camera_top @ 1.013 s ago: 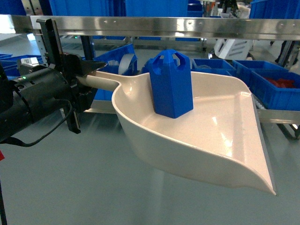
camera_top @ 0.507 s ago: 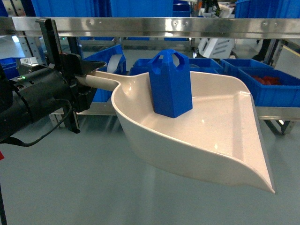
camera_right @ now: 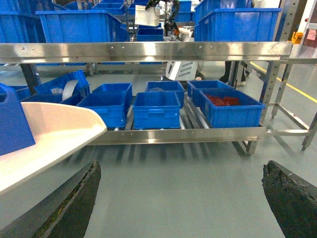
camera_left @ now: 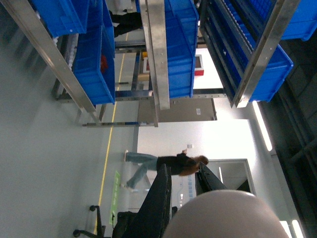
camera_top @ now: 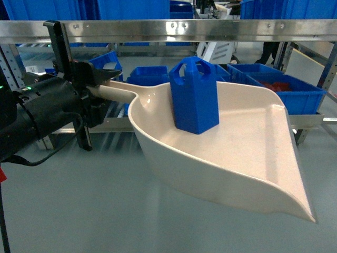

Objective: Place part in tray to right shelf

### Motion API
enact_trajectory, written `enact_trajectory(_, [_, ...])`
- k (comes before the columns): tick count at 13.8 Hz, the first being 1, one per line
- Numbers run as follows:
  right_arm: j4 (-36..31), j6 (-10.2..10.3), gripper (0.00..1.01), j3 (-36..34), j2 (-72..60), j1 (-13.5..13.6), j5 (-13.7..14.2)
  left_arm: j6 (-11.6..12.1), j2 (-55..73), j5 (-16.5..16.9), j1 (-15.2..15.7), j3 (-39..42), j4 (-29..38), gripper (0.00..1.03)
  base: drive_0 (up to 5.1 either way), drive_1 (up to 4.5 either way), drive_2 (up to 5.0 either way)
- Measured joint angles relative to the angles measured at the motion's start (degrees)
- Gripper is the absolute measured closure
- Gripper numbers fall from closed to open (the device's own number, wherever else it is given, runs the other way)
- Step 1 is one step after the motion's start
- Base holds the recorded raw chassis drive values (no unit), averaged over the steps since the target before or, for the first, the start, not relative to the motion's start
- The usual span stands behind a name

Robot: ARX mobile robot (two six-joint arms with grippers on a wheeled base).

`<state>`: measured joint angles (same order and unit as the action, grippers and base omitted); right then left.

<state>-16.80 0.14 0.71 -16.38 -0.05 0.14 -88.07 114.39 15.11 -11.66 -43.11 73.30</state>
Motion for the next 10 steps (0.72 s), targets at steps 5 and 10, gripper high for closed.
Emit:
enact_trajectory(5, [0.0, 0.0, 0.03, 0.0, 0.0, 0.0, -0.1, 0.0, 0.0, 0.0, 0.4, 0.0, 0.0, 0.9, 0.0, 0.0, 0.0])
enact_trajectory(10, [0.0, 0.0, 0.03, 0.0, 0.0, 0.0, 0.0, 0.0, 0.0, 0.0, 0.1, 0.0, 0.0, 0.9, 0.0, 0.0, 0.0])
